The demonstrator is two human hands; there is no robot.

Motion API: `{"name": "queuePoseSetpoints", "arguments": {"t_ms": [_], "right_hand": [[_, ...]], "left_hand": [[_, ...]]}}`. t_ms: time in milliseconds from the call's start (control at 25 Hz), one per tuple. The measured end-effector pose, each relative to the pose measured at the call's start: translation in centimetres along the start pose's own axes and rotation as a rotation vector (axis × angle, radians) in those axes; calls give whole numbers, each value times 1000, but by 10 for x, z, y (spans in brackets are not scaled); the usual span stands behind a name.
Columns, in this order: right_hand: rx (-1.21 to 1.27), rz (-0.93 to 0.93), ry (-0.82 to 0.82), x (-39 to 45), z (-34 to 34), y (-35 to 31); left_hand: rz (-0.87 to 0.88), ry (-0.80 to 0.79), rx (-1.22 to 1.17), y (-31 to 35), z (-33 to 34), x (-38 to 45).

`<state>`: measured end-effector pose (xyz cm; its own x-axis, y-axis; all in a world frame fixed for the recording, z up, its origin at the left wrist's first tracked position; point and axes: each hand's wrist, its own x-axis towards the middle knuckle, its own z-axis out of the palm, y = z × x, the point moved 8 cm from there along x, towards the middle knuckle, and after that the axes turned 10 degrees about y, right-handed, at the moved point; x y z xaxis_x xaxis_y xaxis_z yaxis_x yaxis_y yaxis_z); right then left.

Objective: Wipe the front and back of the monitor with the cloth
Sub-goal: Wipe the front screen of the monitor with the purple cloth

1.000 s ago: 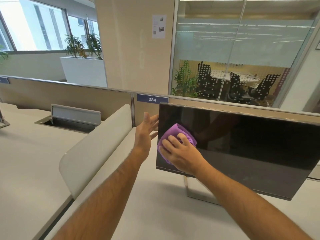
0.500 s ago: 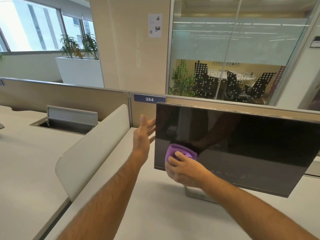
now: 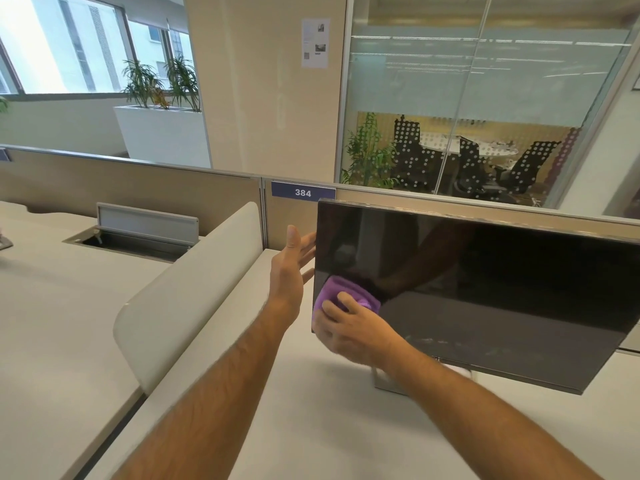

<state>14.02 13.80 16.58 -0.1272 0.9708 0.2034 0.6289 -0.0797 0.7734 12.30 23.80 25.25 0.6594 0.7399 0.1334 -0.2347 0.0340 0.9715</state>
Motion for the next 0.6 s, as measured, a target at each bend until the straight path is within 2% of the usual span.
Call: {"name": "queuePoseSetpoints", "arguments": {"t_ms": [120, 160, 280, 360, 480, 520, 600], "right_hand": [[88, 215, 56, 5, -7, 25], [93, 188, 41, 5, -4, 21], [37, -59, -77, -3, 9, -15], [28, -28, -23, -3, 4, -9], [98, 205, 69, -9, -6, 26], [106, 207, 64, -14, -6, 27], [77, 58, 12, -28, 1, 9]], "left_hand": [[2, -8, 2, 0, 0, 0], [2, -8, 3, 0, 0, 0], [1, -3, 4, 1, 1, -1], [1, -7, 6, 0, 1, -1], [-2, -13, 1, 1, 0, -1], [-2, -14, 2, 1, 1, -1], [1, -7, 7, 1, 1, -1]]}}
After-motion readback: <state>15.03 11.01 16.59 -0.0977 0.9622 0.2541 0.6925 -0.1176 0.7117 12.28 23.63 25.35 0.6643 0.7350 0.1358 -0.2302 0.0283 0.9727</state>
